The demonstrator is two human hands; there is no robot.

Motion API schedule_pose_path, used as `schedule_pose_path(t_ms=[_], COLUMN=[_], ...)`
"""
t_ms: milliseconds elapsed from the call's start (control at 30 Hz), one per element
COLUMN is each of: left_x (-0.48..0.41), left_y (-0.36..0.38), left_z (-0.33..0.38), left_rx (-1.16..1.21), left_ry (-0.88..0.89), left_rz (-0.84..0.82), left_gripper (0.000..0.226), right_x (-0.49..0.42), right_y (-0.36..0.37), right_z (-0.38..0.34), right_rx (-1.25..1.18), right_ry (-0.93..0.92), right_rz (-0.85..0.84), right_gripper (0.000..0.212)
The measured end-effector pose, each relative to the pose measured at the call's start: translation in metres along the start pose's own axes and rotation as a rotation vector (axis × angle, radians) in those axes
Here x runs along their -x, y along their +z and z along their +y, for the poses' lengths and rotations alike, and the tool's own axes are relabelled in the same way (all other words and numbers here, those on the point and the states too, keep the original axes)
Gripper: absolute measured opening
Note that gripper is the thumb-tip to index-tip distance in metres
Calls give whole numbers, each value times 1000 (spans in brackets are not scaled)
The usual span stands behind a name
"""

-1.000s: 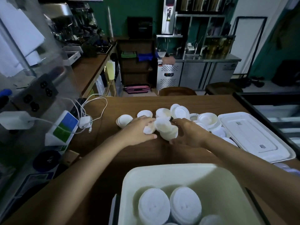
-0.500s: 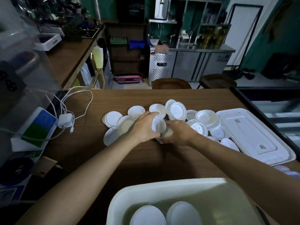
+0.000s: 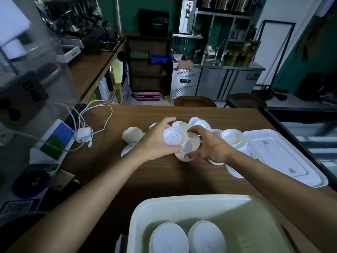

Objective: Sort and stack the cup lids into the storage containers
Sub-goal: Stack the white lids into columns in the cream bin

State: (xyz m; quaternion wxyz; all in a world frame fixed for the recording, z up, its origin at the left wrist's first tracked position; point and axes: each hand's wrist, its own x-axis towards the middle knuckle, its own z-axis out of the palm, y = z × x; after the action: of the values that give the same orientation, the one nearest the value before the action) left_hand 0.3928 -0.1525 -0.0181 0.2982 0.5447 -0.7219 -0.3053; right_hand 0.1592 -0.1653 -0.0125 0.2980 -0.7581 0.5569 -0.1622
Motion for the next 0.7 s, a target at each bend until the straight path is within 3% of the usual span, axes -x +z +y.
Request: schedule_pose_path(t_ms=[133, 400, 700], left_x=[24, 83, 147], left_y=[-20, -40, -42], left_z=[15, 50, 80], left_rx=[49, 46, -22], left_ry=[70, 228, 294], left_rz=[-23, -82, -268], left_gripper=[98, 97, 98], right_x=[23, 91, 175], right_y=[-11, -21, -13], right_z=[-16, -53, -55], right_rx=[-146, -298, -243], right_ry=[-86, -243, -250], right_rz=[39, 96, 7], right_gripper=[93, 70, 73])
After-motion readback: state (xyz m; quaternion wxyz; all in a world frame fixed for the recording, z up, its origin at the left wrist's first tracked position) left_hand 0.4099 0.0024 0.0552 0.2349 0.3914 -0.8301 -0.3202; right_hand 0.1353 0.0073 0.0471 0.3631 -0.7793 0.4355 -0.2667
